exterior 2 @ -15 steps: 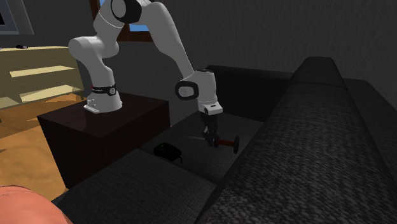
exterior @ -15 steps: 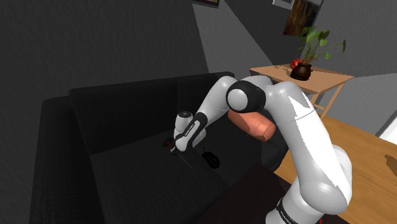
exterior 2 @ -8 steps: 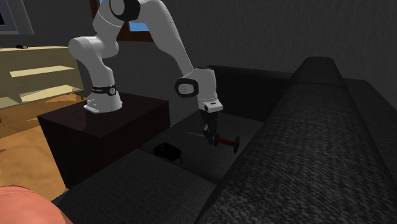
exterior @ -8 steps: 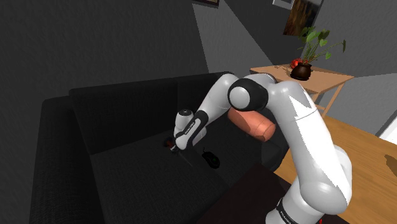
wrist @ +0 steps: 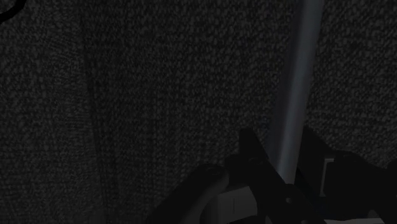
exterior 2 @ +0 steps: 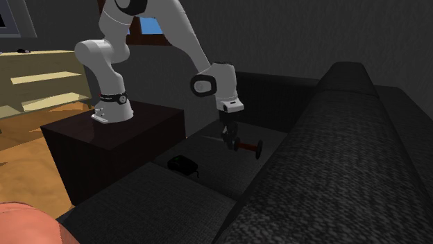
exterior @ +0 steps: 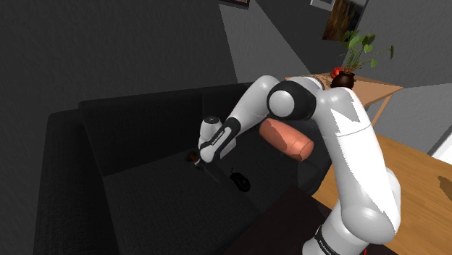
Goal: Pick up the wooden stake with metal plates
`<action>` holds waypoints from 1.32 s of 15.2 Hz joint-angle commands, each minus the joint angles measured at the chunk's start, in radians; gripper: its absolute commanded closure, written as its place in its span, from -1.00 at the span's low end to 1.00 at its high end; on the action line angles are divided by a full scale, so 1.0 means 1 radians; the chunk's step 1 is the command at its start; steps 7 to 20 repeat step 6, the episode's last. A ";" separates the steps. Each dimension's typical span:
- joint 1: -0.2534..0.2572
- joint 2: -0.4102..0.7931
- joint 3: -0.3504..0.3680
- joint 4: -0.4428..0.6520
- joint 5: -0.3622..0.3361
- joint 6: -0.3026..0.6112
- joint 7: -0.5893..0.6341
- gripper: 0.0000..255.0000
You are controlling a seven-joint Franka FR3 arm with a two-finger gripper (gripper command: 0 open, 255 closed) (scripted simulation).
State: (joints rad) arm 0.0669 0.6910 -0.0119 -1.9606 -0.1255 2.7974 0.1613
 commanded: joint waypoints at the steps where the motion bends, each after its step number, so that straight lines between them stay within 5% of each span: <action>1: 0.001 -0.029 0.002 -0.014 0.001 -0.015 0.000 1.00; 20: -0.002 -0.067 0.005 -0.026 0.003 -0.042 -0.004 1.00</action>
